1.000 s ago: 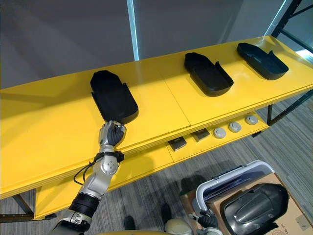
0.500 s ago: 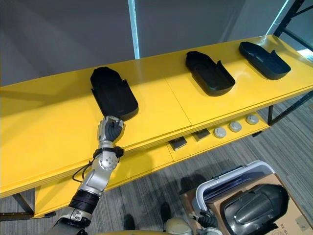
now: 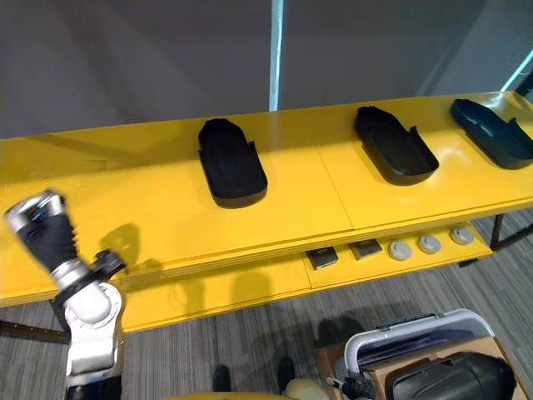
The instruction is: Walk over and take plastic housings, then place them on the shelf
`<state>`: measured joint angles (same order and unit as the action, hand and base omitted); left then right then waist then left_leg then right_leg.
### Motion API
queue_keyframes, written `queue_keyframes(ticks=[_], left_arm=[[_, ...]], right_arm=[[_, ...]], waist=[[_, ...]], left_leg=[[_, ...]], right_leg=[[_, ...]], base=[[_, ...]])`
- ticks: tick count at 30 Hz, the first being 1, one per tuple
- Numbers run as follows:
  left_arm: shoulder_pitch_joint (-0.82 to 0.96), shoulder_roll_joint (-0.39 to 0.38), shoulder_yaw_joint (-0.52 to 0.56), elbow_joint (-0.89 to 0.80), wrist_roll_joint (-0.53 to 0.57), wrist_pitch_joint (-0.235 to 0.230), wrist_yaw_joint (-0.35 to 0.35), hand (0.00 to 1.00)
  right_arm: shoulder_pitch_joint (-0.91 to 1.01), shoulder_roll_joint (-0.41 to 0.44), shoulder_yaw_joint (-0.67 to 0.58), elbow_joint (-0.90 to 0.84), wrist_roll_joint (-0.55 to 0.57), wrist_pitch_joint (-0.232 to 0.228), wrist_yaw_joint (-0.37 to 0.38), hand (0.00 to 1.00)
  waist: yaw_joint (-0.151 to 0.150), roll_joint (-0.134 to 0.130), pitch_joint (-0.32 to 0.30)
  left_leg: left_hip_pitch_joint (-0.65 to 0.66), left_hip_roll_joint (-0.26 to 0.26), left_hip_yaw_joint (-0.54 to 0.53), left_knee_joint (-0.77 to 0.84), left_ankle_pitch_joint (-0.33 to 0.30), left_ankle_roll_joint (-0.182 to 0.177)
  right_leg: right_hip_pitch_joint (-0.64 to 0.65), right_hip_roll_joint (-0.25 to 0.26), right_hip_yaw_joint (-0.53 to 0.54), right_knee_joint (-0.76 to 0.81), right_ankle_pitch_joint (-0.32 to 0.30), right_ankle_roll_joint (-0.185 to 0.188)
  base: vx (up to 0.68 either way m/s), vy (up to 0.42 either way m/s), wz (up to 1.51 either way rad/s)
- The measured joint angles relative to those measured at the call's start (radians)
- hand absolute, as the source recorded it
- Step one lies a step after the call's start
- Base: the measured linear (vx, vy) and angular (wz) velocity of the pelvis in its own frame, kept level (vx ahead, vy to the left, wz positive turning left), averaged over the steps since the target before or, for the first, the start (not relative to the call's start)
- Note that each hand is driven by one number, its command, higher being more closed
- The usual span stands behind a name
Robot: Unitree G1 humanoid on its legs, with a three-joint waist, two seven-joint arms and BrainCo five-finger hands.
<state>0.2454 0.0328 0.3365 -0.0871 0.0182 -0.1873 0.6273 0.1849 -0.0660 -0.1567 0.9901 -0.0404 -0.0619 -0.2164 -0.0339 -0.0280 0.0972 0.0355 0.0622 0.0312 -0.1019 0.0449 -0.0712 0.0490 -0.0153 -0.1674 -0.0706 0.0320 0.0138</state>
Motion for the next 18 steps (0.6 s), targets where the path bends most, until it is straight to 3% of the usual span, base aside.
queue_keyframes(ticks=[5,6,11,18], left_arm=[[0.027,-0.02,-0.009,0.298,-0.067,0.054,-0.124,1.0],[0.026,-0.02,-0.016,0.366,-0.07,0.06,-0.147,0.0],[0.023,-0.02,-0.073,0.711,-0.089,0.097,-0.285,0.0],[0.004,-0.017,-0.144,0.84,-0.023,0.111,-0.343,0.0]], right_arm=[[0.012,0.026,0.031,-0.149,-0.002,-0.002,0.015,0.0],[0.008,0.028,0.04,-0.162,-0.001,-0.003,0.019,0.0],[-0.005,0.062,0.053,-0.16,-0.001,-0.008,0.025,0.0],[-0.035,0.053,0.034,-0.1,0.003,-0.006,0.024,0.0]], waist=[[0.005,-0.007,-0.026],[0.005,-0.005,-0.032],[0.018,0.001,-0.047],[0.006,0.007,-0.043]], left_leg=[[-0.001,0.004,0.036,0.0,-0.01,0.001],[-0.001,0.008,0.057,0.0,-0.01,0.001],[-0.002,0.006,0.073,0.0,-0.011,0.002],[0.015,0.006,0.109,0.0,-0.019,0.001]], right_leg=[[0.0,-0.006,-0.015,0.004,-0.007,0.01],[0.0,-0.008,-0.017,0.005,-0.009,0.012],[-0.001,-0.014,-0.013,0.005,-0.018,0.012],[-0.002,-0.013,0.026,0.005,-0.024,0.021]], base=[[-0.05,0.006,0.05],[-0.02,0.01,0.08],[0.0,0.004,0.03],[0.05,0.006,-0.15]])
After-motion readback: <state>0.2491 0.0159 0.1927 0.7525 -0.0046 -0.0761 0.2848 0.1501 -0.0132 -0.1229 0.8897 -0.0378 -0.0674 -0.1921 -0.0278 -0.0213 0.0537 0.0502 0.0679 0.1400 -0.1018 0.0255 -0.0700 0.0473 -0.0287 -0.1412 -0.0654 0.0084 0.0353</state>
